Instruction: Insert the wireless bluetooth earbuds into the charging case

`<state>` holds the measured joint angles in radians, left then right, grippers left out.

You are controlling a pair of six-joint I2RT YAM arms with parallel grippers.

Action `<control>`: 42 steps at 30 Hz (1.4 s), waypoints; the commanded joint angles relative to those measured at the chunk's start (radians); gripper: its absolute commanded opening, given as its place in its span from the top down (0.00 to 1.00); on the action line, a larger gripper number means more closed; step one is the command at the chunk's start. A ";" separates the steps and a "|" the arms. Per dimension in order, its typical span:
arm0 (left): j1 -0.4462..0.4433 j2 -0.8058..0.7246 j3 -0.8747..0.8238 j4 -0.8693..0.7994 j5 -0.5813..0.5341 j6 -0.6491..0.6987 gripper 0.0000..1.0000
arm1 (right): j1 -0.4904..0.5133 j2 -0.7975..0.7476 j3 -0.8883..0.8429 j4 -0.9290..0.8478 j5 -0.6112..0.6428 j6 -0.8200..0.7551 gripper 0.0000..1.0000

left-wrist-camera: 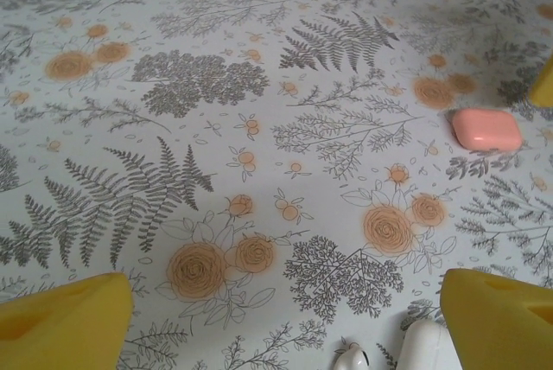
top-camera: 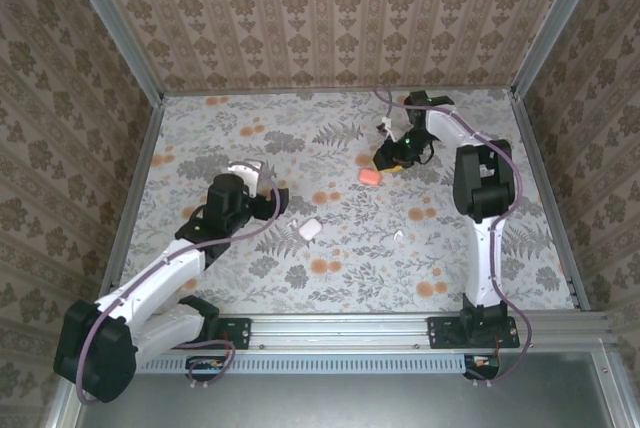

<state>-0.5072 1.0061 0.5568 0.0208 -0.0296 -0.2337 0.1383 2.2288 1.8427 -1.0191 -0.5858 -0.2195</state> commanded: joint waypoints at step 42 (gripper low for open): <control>0.423 -0.040 0.012 -0.511 0.247 -0.311 0.13 | 0.734 -0.045 -0.023 0.031 0.531 0.354 0.18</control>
<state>-0.0914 0.9741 0.5823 -0.4801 0.2016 -0.5575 0.8692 2.1448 1.7805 -0.9684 -0.0814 0.1280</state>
